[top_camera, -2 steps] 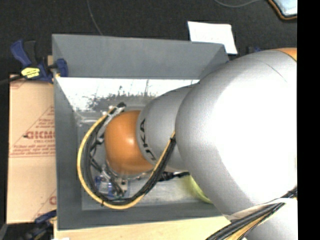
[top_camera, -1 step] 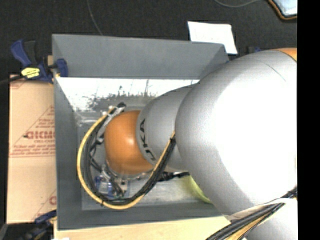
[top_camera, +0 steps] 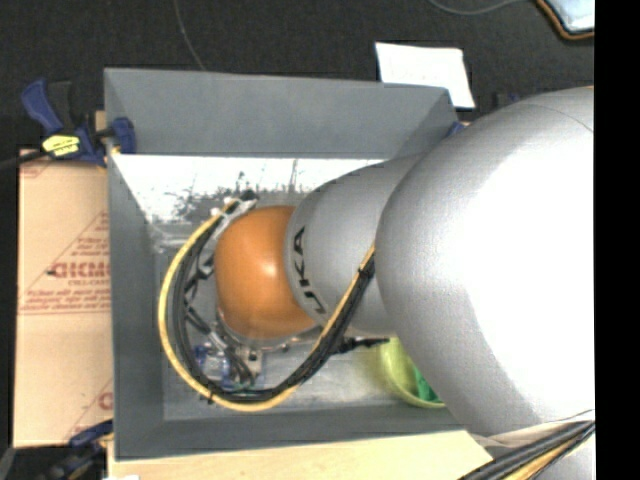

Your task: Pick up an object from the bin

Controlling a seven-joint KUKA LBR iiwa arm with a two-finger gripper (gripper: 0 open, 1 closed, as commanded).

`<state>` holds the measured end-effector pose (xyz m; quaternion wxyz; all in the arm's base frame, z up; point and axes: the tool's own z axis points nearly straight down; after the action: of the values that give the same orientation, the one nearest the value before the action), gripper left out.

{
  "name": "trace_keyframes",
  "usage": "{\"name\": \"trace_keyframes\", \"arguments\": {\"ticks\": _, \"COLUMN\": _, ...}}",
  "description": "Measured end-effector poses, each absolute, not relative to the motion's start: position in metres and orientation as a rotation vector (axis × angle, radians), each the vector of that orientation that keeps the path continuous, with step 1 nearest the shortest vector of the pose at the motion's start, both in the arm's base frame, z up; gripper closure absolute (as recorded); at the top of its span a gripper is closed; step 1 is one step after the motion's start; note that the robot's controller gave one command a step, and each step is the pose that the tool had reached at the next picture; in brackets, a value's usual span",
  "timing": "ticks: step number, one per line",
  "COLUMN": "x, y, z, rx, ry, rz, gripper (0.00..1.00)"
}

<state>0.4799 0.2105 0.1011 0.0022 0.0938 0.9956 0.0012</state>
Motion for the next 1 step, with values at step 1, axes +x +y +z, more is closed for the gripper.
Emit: {"name": "trace_keyframes", "arguments": {"ticks": 1, "x": 0.4812, "y": 0.211, "z": 0.1276, "rx": 0.293, "ry": 3.119, "rz": 0.007, "gripper": 1.0}}
